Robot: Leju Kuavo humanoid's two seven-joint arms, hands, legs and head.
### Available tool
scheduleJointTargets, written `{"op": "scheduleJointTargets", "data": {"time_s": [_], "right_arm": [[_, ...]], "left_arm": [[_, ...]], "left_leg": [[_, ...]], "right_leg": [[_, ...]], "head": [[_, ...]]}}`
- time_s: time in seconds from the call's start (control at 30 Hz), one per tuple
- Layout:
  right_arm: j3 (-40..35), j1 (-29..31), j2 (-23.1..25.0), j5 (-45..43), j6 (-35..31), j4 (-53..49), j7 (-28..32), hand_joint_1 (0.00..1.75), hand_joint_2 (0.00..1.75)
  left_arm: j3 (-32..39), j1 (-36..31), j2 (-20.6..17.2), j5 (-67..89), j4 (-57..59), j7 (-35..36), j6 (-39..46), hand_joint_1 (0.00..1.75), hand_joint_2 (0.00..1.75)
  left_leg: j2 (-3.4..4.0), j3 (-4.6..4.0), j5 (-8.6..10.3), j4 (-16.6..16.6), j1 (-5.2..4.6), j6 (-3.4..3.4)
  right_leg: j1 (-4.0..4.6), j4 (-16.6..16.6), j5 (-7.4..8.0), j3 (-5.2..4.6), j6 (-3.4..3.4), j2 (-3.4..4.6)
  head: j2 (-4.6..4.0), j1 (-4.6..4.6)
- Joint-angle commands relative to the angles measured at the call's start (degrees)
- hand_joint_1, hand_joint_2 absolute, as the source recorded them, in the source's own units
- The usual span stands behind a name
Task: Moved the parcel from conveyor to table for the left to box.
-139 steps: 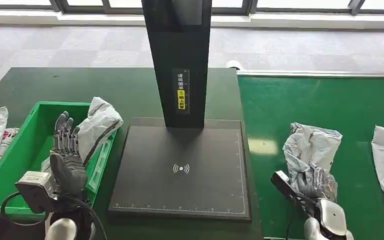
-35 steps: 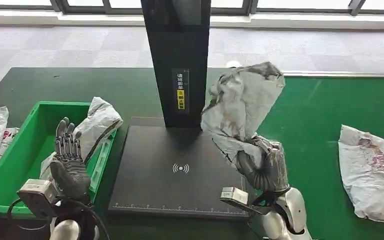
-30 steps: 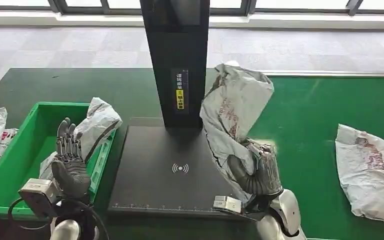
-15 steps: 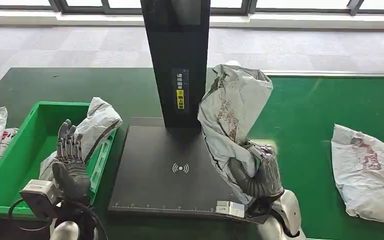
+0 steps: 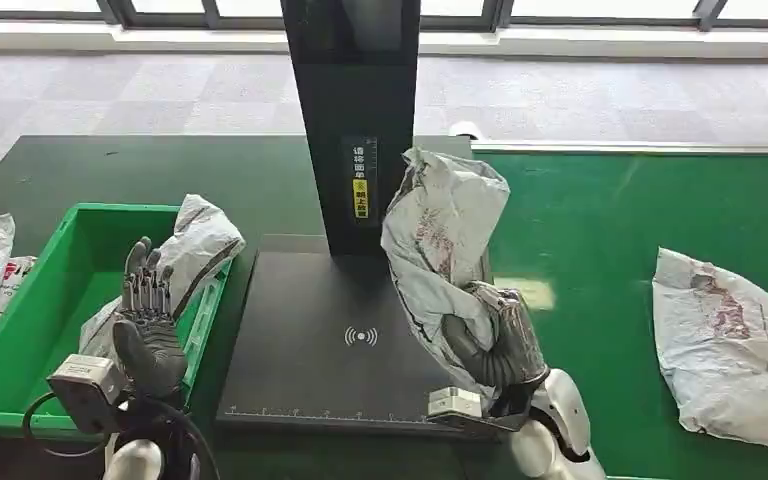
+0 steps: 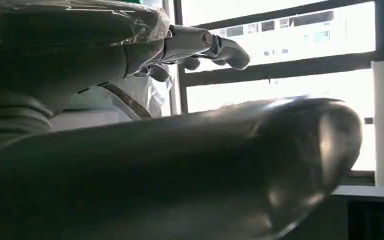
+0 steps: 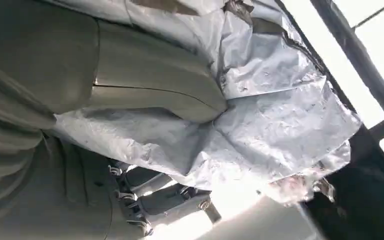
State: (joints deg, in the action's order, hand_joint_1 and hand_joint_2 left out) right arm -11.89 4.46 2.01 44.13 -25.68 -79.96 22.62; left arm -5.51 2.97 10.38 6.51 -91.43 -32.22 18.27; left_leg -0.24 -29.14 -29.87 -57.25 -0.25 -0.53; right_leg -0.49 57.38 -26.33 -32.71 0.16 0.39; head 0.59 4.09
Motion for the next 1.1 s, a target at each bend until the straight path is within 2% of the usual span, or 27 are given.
{"op": "scheduleJointTargets", "data": {"time_s": [0.03,0.17,0.53,0.57,0.6,1.1], "right_arm": [[-4.7,7.4,3.2,-0.9,1.6,19.1,-0.6,1.75,1.75],[-6.4,8.5,5.2,-1.5,1.3,24.1,-0.8,1.75,1.75],[-7.4,7.7,5.0,-1.6,1.7,22.9,-0.9,1.75,1.75],[-7.6,7.7,5.1,-1.3,1.5,22.8,-1.2,0.19,1.75],[-7.7,7.7,5.0,-0.6,1.1,22.6,-1.8,0.0,1.75],[-7.3,7.4,5.1,-0.6,0.8,21.8,-1.9,0.0,1.75]], "left_arm": [[-3.6,-4.6,-1.9,-0.8,6.3,0.6,-1.0,0.0,0.0],[-4.4,-5.0,-2.1,-1.2,6.9,1.0,-0.9,0.0,0.0],[-5.0,-4.9,-2.3,-1.6,7.0,1.2,-0.7,0.0,0.0],[-5.0,-4.8,-2.3,-1.7,6.7,1.2,-0.6,0.0,0.0],[-5.0,-4.7,-2.3,-1.7,6.4,1.2,-0.4,0.0,0.0],[-4.5,-4.3,-1.8,-1.2,5.7,0.9,1.0,0.0,0.0]], "left_leg": [[0.06,0.08,0.09,0.1,0.01,-0.07],[0.1,0.62,0.14,0.3,0.06,-0.14],[-0.01,0.47,0.16,0.2,0.04,-0.12],[0.0,0.46,0.12,0.1,0.02,-0.11],[0.01,0.46,0.14,0.1,0.05,-0.12],[0.0,0.43,0.09,0.0,0.03,-0.09]], "right_leg": [[0.01,-0.1,0.1,0.03,-0.03,0.02],[0.06,-0.3,0.14,0.13,-0.06,0.05],[0.03,-0.1,0.13,0.03,-0.03,-0.03],[0.01,-0.1,0.08,-0.01,-0.03,-0.01],[0.04,-0.1,0.12,0.01,-0.04,-0.01],[0.03,0.0,0.06,-0.02,-0.02,0.0]], "head": [[0.0,-0.02],[0.0,-0.02],[0.0,-0.02],[0.0,-0.02],[0.0,-0.02],[0.0,-0.02]]}}
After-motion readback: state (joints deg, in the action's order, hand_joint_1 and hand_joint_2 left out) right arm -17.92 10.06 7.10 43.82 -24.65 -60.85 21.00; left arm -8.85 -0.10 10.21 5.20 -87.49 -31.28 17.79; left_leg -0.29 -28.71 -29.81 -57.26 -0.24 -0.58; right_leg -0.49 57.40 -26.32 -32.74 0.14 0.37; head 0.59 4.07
